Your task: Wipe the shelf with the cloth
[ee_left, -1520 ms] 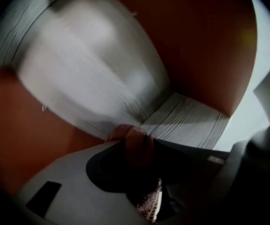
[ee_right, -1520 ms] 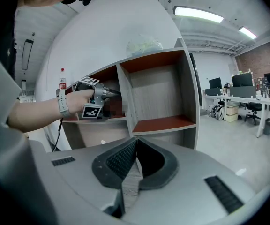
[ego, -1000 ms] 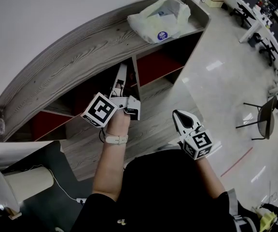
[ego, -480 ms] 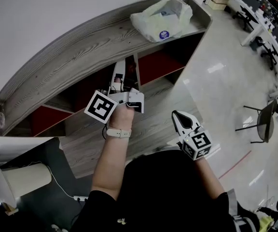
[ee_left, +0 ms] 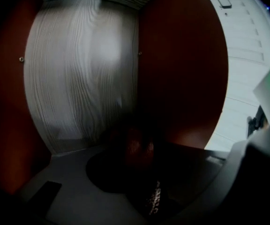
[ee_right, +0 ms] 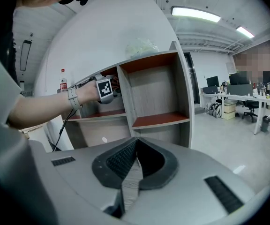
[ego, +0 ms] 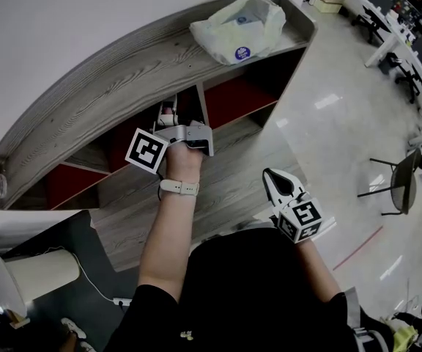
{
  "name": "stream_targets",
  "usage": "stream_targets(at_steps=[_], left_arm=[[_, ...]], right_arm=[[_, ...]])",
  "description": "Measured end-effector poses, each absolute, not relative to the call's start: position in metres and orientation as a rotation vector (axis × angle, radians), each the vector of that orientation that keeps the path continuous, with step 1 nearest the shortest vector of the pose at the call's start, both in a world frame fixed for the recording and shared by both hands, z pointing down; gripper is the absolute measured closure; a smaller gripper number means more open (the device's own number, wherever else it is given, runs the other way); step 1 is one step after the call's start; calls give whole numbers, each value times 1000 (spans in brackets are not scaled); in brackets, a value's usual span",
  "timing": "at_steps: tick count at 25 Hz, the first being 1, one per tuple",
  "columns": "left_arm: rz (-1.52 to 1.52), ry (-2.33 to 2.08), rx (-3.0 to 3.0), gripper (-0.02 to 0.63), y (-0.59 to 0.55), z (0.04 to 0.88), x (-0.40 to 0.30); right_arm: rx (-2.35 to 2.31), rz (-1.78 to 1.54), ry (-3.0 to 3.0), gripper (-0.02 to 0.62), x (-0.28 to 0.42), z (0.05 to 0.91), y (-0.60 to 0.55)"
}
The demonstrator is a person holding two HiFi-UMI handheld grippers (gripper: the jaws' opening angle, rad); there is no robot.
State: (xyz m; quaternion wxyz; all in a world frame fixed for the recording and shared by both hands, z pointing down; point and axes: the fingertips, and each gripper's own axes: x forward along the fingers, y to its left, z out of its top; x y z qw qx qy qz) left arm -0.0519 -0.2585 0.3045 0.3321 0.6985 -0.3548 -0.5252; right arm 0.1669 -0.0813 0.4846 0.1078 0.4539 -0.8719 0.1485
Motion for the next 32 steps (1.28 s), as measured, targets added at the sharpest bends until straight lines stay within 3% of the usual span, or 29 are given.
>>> stream_targets(at_steps=[15,32], left_arm=[[-1166,-1055,1515,485,-260,407,-49],[-1208,-877,1646,469,-210,386,-36]], right_arm=[[1338,448,-2555,597,166,485,-76],[1204,445,-2604,597,128,488,-82]])
